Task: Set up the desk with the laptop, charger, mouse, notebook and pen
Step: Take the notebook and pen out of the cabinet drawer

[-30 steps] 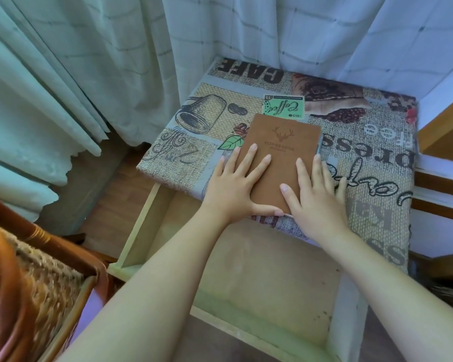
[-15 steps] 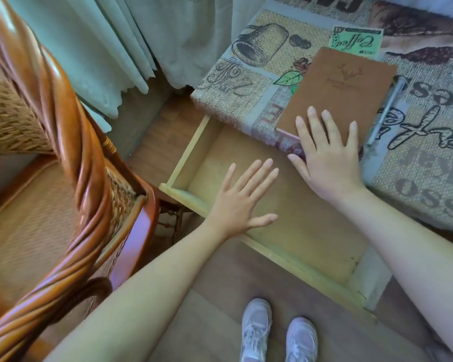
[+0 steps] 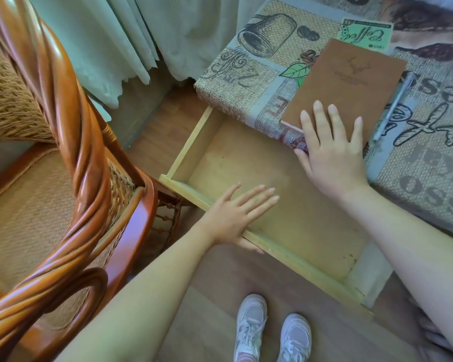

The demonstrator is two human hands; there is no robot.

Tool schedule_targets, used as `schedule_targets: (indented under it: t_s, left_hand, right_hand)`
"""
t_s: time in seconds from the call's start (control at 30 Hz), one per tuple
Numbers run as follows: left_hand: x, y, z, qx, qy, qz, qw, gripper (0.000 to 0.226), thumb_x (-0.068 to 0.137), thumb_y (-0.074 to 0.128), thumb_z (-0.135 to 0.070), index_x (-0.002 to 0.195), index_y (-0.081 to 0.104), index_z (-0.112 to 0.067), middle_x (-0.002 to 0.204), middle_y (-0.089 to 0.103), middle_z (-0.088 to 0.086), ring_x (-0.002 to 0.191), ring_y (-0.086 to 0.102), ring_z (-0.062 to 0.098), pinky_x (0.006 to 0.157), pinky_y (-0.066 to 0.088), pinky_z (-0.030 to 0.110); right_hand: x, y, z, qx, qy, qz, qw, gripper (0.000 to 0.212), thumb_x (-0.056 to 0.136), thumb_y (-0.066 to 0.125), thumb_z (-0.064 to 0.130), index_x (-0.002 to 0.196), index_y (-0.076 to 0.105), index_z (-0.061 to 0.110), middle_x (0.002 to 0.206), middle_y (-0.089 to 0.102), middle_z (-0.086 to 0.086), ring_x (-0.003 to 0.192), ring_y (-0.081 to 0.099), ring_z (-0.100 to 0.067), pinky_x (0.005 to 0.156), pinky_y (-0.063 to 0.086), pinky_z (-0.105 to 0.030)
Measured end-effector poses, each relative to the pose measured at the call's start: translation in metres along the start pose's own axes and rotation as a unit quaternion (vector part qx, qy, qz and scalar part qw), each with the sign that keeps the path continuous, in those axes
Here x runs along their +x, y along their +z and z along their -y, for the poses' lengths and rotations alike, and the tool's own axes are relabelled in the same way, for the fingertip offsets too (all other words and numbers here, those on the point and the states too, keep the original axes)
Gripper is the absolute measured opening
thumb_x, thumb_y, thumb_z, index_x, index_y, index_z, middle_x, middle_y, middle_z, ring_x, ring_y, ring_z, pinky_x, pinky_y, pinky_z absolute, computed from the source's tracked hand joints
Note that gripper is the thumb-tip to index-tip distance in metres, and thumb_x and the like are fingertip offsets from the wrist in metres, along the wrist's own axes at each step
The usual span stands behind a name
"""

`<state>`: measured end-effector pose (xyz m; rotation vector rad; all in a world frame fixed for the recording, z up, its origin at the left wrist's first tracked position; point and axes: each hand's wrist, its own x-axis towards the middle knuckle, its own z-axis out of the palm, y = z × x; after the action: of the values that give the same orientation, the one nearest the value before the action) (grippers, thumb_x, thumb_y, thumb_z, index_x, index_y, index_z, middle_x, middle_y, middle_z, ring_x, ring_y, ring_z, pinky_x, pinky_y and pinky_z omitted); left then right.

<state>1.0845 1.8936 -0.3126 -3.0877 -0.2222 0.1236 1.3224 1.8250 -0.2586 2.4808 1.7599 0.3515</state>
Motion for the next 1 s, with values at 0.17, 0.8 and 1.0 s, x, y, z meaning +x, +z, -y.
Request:
schedule_targets:
  t_s: [0.17,0.8,1.0]
  left_hand:
    - [0.0,0.002,-0.001,0.026,-0.015,-0.024,0.999,0.114,0.068,0.025,-0.094,0.153,0.02,-0.018,0.159,0.023,0.0,0.147,0.019,0.016,0.113,0.021,0.05]
    - [0.091,-0.046,0.019,0.088,-0.101,-0.132,0.982,0.13,0.059,0.03,-0.098,0.15,0.024,-0.005,0.158,0.023,0.011,0.146,0.02,0.023,0.113,0.022,0.057]
    - [0.099,-0.043,0.027,0.083,-0.095,-0.218,0.968,0.127,0.056,0.034,-0.099,0.147,0.035,-0.009,0.149,0.044,0.003,0.139,0.039,0.016,0.111,0.026,0.047]
  right_hand:
    - [0.0,0.004,0.001,0.004,0.006,-0.025,1.0,0.058,0.1,0.03,0.038,0.149,0.017,0.01,0.155,0.022,-0.018,0.139,0.028,-0.038,0.105,0.026,-0.064]
    - [0.0,-0.007,-0.019,0.166,-0.025,-0.06,0.984,0.049,0.099,0.032,0.033,0.141,0.042,0.009,0.148,0.04,-0.013,0.136,0.039,-0.03,0.11,0.032,-0.042]
    - [-0.001,-0.001,-0.026,0.188,-0.034,-0.065,0.98,0.046,0.099,0.036,0.031,0.14,0.043,0.012,0.149,0.04,-0.008,0.137,0.037,-0.023,0.112,0.031,-0.037]
